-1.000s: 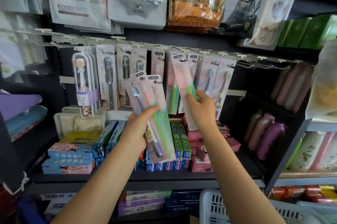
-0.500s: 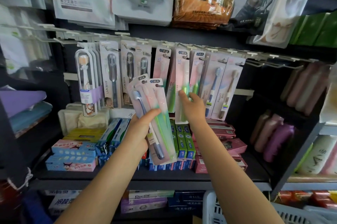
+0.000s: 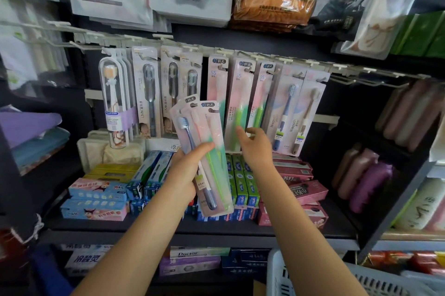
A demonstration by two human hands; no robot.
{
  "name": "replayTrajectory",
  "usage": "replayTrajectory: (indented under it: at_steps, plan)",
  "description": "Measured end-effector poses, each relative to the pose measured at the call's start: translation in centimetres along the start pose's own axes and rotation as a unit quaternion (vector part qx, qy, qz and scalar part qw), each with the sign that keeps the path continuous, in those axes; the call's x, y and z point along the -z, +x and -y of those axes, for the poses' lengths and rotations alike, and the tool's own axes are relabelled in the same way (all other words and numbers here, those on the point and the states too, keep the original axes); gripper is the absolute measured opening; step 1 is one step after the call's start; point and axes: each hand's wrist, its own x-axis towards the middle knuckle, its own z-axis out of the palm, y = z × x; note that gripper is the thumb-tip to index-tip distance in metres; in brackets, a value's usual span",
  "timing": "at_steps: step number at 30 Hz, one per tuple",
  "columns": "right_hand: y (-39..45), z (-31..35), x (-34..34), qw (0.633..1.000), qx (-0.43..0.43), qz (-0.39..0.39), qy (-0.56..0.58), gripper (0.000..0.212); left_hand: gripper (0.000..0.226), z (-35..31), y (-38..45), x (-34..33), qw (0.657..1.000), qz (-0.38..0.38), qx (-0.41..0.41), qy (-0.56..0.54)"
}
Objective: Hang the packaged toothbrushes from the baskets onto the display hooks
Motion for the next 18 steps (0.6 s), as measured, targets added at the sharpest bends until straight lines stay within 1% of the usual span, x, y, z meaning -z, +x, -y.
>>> replayTrajectory:
  at_steps: [1,2,5,6,7,10,15,18]
  plan:
    - [-1.0,-0.2,0.5,1.0,0.015,0.004,0.025,0.041,0.04,0.0,0.0,0.0,1.0,0.005,-0.002,0.0]
    - [-2.2,-0.2,1.1,0.998,0.024,0.031,0.055,0.034,0.04,0.0,0.0,0.0,1.0,0.012,-0.005,-0.001]
    - [-5.4,-0.2,2.1,0.98,0.047,0.168,0.091,0.03,0.037,0.1,-0.1,-0.6,0.999,0.041,-0.013,-0.005]
    - [-5.9,-0.5,2.3,0.975,0.053,0.189,0.102,0.027,0.035,0.1,-0.1,-1.0,0.999,0.045,-0.012,-0.004]
    - [-6.2,-0.8,2.4,0.974,0.051,0.192,0.113,0.023,0.034,0.2,-0.2,-1.3,0.999,0.048,-0.012,-0.001]
    - [-6.1,-1.5,3.1,0.976,0.029,0.158,0.15,0.011,0.035,0.8,-0.5,-2.5,0.998,0.061,-0.018,0.013]
    - [-6.2,-1.8,4.3,0.975,0.008,0.105,0.195,0.014,0.035,1.4,-0.3,-3.8,0.999,0.04,-0.022,0.006]
    - [-5.6,-1.8,5.5,0.978,0.03,0.062,0.199,0.01,0.032,1.5,-0.1,-4.1,0.999,0.026,-0.023,0.006]
